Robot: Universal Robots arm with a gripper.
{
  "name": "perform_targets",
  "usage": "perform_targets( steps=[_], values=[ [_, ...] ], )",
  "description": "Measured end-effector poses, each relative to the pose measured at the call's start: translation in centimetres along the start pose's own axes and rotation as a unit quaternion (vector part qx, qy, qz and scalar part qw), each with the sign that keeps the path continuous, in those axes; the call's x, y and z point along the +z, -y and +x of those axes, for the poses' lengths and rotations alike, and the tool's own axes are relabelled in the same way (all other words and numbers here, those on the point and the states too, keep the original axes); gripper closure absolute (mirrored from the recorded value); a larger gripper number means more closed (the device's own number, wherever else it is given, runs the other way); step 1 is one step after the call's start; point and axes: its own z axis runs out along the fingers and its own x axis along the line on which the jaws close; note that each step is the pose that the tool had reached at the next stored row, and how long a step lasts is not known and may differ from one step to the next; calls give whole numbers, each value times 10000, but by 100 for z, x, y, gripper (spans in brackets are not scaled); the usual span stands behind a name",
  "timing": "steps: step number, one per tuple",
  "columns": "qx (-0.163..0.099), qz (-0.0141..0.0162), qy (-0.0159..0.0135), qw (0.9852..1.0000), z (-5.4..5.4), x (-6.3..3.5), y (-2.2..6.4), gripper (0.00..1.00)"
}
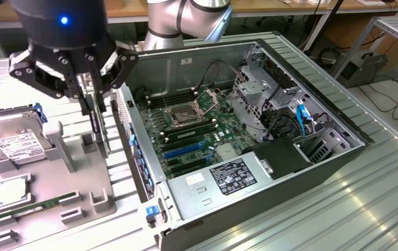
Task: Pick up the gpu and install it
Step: 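Pick up the gpu and move the gpu toward the slot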
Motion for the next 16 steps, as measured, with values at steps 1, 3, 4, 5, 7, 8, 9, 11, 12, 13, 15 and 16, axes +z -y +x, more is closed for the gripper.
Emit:
perform_targets(
  steps=[1,3,4,5,7,8,9,11,12,13,15,16],
  values=[
    [1,0,-16,10000,-48,-63,5,74],
    [3,0,-42,10000,-123,-155,8,74],
    [4,1,-58,10000,-164,-201,7,74],
    [5,2,-75,10000,-208,-243,6,74],
    [9,0,-116,9999,-315,-311,0,74],
    [9,0,-132,9999,-358,-335,-2,74],
    [10,0,-154,9999,-419,-363,-5,74],
    [13,0,-183,9998,-521,-381,-7,74],
    [13,0,-192,9998,-563,-383,-8,74],
    [13,0,-199,9998,-607,-384,-8,74],
    [15,0,-206,9998,-706,-381,-9,74],
    [14,0,-210,9998,-761,-380,-10,74]
  ],
)
